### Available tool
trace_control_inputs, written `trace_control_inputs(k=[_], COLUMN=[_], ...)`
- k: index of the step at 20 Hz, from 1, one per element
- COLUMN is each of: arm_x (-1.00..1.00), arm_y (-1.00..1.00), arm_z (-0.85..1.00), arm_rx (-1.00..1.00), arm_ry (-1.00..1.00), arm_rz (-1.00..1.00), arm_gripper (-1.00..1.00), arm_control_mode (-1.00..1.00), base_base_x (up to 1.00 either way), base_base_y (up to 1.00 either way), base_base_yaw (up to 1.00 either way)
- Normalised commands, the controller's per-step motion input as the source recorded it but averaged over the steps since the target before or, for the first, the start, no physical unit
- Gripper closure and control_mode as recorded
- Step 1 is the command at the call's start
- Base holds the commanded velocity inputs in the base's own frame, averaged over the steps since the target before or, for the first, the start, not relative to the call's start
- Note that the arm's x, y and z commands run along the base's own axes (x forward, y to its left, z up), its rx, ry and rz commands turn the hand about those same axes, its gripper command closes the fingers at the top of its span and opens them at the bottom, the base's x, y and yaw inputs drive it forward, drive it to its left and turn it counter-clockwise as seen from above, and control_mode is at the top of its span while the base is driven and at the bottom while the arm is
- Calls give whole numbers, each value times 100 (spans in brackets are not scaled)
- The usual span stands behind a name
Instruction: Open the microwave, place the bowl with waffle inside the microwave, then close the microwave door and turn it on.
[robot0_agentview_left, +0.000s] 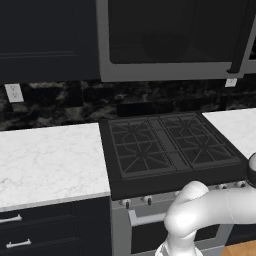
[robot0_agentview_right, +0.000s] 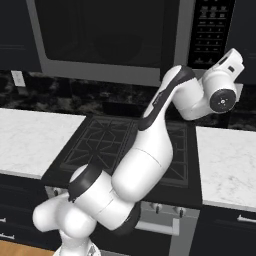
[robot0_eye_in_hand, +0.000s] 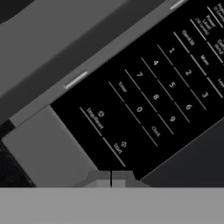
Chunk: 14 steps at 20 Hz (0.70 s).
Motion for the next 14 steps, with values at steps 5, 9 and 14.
trace_control_inputs(k=[5,9,14], arm_x=[28,34,9], arm_y=[0,0,-1], arm_z=[0,0,11], arm_rx=[0,0,0], arm_ry=[0,0,-1], arm_rz=[0,0,0], arm_gripper=[100,100,100], arm_control_mode=[-100,-100,-100], base_base_x=[0,0,0], base_base_y=[0,0,0], base_base_yaw=[0,0,0])
